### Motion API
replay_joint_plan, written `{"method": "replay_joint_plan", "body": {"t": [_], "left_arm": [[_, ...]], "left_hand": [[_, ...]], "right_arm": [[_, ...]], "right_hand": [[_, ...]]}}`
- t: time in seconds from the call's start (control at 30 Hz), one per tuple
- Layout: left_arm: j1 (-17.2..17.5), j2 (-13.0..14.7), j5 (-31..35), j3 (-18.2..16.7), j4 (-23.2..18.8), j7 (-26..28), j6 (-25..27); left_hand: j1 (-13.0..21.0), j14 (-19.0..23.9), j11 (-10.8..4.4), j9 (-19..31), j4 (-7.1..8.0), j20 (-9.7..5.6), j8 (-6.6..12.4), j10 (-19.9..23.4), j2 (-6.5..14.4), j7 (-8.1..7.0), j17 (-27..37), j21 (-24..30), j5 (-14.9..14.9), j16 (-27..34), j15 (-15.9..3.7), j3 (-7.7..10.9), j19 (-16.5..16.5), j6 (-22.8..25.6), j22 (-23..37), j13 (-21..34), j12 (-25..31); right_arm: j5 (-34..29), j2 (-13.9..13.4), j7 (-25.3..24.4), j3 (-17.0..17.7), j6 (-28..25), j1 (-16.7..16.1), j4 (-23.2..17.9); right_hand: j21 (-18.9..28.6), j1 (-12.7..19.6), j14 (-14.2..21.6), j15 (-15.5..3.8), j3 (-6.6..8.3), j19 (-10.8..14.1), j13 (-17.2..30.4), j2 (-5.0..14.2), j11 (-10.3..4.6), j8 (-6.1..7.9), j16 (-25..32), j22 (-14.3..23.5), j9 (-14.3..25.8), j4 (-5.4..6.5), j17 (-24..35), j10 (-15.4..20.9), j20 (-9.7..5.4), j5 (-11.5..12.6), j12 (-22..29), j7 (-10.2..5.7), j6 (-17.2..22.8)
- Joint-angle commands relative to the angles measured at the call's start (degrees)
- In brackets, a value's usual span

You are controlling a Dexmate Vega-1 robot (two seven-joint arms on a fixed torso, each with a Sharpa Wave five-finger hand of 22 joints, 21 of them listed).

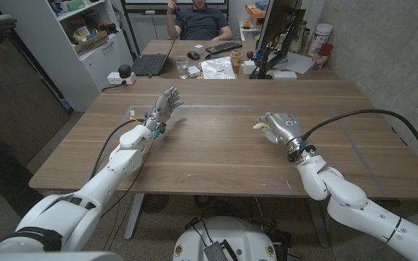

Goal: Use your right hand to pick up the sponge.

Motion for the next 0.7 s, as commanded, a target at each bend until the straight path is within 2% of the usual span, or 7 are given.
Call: {"method": "replay_joint_plan", "body": {"t": [0.03,0.7], "left_arm": [[0.28,-0.08,0.18,-0.1,-0.5,0.49,0.11],[1.64,0.15,-0.1,-0.04,-2.72,1.22,0.32]], "left_hand": [[-0.6,-0.02,0.04,0.1,0.06,0.01,0.13,0.03,3.11,-0.1,0.15,-0.16,0.31,0.06,0.2,-0.1,-0.04,-0.07,0.33,0.17,0.27],[-0.58,0.0,0.13,0.1,0.05,0.03,0.11,0.06,3.19,-0.05,0.14,-0.41,0.34,0.05,0.2,-0.18,0.04,-0.07,0.34,0.17,0.27]], "right_arm": [[-0.81,-0.19,-2.14,3.56,2.42,-0.28,-0.71],[-2.64,-0.16,-7.79,8.16,5.16,-1.6,-2.07]], "right_hand": [[0.77,1.34,1.39,-4.6,-0.02,0.13,3.8,1.7,-1.8,0.23,0.36,0.25,0.14,0.47,0.6,1.89,-2.4,-0.12,2.0,0.15,0.81],[3.54,1.79,2.96,-4.64,-0.5,0.84,5.44,1.45,-1.8,0.27,0.48,1.0,0.51,0.43,2.65,2.46,-2.9,-0.07,3.62,0.52,1.38]]}}
